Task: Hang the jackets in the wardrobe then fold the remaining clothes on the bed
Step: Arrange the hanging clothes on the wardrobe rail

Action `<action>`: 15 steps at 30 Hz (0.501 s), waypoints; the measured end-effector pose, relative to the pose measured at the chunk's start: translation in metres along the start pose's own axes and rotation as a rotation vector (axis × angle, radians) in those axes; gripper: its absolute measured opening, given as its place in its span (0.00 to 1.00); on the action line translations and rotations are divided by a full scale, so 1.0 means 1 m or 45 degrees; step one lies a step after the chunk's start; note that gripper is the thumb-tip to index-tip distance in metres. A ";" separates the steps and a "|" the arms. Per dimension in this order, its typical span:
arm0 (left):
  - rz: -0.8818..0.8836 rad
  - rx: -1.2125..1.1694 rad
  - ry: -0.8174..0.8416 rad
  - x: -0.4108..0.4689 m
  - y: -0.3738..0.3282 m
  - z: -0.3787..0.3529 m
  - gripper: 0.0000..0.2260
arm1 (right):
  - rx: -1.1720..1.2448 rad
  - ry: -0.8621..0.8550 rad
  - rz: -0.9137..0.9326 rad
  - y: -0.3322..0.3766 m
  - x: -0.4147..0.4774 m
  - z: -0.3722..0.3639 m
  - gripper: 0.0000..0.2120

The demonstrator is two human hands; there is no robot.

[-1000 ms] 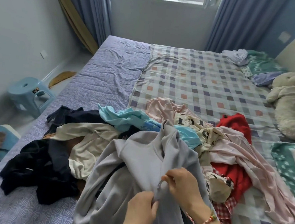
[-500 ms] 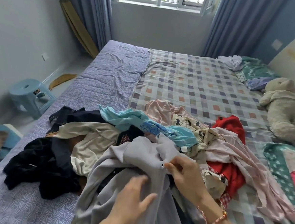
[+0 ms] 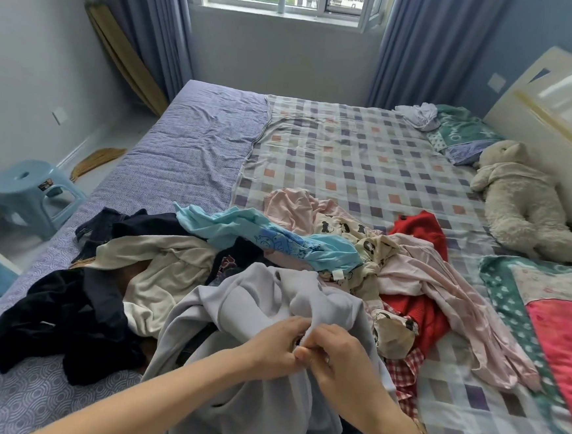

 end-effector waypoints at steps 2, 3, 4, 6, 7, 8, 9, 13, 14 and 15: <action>-0.017 -0.118 0.029 -0.001 0.000 -0.011 0.24 | 0.121 0.025 -0.043 -0.005 -0.004 -0.002 0.08; -0.011 -0.153 0.024 -0.002 0.001 -0.015 0.23 | 0.197 0.032 -0.065 -0.007 -0.006 -0.003 0.08; -0.014 -0.170 0.008 -0.003 0.002 -0.016 0.21 | 0.285 0.047 -0.091 -0.011 -0.008 -0.006 0.07; -0.052 -0.083 -0.025 -0.005 0.005 -0.016 0.14 | 0.495 0.118 -0.163 -0.019 -0.012 -0.013 0.07; -0.078 0.039 -0.048 -0.007 0.004 -0.014 0.14 | 0.629 0.163 -0.195 -0.021 -0.012 -0.018 0.09; -0.095 0.170 -0.075 -0.009 0.004 -0.013 0.14 | 0.777 0.190 -0.245 -0.024 -0.013 -0.022 0.12; -0.081 0.287 -0.108 -0.010 0.006 -0.010 0.16 | 0.918 0.182 -0.306 -0.029 -0.012 -0.023 0.16; -0.081 0.443 -0.163 -0.012 0.000 -0.007 0.21 | 0.721 -0.046 -0.710 -0.070 -0.007 -0.019 0.19; -0.110 0.503 -0.121 -0.013 -0.005 -0.012 0.21 | 0.668 -0.032 -0.813 -0.078 -0.007 -0.026 0.22; -0.123 0.572 -0.070 -0.012 -0.007 -0.020 0.20 | 0.643 -0.026 -0.876 -0.083 -0.005 -0.032 0.26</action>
Point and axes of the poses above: each hand's wrist, its own x-axis towards the middle knuckle, its own z-axis out of the back of the hand, y = z × x, the point moved 10 cm from there along x, towards the middle knuckle, and after that the axes turned 11 degrees about y, right-handed, at the moved point
